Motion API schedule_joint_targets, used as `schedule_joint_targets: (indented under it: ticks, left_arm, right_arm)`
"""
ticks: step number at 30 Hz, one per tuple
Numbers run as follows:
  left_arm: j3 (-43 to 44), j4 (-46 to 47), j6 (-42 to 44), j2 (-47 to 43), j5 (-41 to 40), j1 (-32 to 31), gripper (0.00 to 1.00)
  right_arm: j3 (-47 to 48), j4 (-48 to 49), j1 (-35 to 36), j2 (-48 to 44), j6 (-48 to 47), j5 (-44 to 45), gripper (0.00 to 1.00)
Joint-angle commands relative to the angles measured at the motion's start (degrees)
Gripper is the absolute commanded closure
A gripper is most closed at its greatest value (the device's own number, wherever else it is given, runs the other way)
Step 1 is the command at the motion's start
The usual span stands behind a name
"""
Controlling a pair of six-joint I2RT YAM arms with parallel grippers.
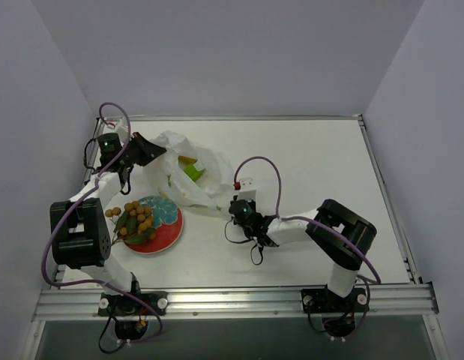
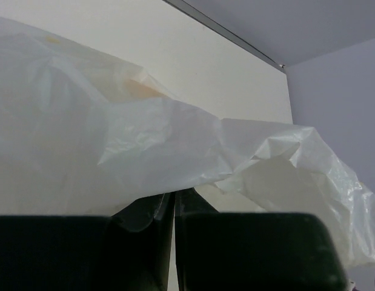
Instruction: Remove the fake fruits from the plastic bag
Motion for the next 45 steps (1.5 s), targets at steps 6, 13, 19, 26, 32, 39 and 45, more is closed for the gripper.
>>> schedule_joint_targets:
  ticks: [6, 13, 19, 26, 32, 39, 45]
  left_arm:
    - [-3.9, 4.5, -0.5, -6.8, 6.7, 1.1, 0.98]
    - [-5.5, 9.2, -3.1, -7.7, 11.6, 0.8, 0.98]
    - [-6.0, 14.5, -5.6, -6.4, 13.2, 0.8, 0.98]
    - [-5.7, 9.4, -2.4, -9.3, 9.9, 0.9, 0.98]
    - [-6.1, 8.9, -2.8, -9.8, 8.9, 0.6, 0.98]
    - [-6.6, 9.3, -3.1, -10.4, 7.3, 0.3, 0.98]
    - [-5.9, 7.9, -2.6, -8.4, 7.0, 0.3, 0.98]
  right_arm:
    - [-1.0, 0.6, 4.5, -11.0, 2.1, 4.8, 0.72]
    - [3.7, -12.4, 7.2, -25.5, -3.8, 2.6, 0.39]
    - [9.1, -20.1, 8.9, -32.6, -6.3, 0.5, 0.59]
    - [19.3, -14.9, 8.9, -21.5, -2.6, -4.3, 0.97]
    - [26.8, -7.7, 8.1, -5.6, 7.4, 4.7, 0.91]
    - [34.5, -5.1, 4.9, 9.3, 20.3, 18.2, 0.89]
    - [41.1, -7.1, -0.5, 18.5, 26.9, 14.3, 0.72]
